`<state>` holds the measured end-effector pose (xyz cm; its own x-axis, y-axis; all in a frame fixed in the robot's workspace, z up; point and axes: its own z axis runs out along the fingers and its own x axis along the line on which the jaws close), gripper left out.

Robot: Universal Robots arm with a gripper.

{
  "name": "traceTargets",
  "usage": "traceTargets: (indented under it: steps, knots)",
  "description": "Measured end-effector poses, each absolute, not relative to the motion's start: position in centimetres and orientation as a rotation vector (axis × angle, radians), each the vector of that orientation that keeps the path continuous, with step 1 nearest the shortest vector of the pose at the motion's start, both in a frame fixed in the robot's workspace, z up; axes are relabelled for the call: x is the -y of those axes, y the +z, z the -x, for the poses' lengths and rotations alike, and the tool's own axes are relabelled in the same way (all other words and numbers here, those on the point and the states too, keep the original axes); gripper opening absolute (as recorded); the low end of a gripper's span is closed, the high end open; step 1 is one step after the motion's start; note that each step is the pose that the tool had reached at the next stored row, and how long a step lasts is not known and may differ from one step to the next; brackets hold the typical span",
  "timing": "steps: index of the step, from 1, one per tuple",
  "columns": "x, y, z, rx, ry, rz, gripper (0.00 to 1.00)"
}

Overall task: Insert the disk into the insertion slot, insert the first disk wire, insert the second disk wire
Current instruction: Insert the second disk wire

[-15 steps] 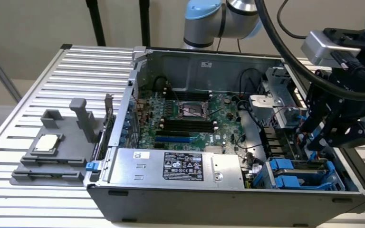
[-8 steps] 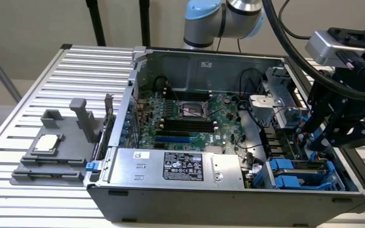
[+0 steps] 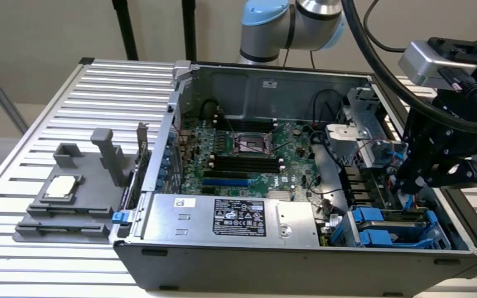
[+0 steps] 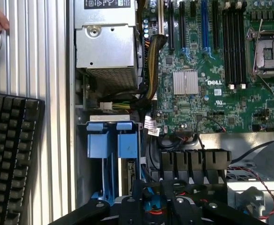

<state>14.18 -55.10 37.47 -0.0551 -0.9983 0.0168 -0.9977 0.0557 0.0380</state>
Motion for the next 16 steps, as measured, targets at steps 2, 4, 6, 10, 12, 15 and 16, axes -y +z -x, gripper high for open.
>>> traceTargets:
  steps: [2, 4, 6, 10, 12, 15, 16]
  knots:
    - [55.1, 37.5, -14.2, 2.254, -0.025, -2.132, 0.27]
    - [55.1, 37.5, -14.2, 2.254, -0.025, -2.133, 0.20]
    - [55.1, 37.5, -14.2, 2.254, -0.025, -2.133, 0.17]
    - [55.2, 37.5, -14.0, 2.254, -0.025, -2.133, 0.17]
    - [55.4, 37.5, -13.6, 2.254, -0.027, -2.134, 0.17]
    - [55.8, 37.4, -13.1, 2.256, -0.036, -2.141, 0.17]
    - [56.1, 37.4, -13.1, 2.259, -0.042, -2.144, 0.17]
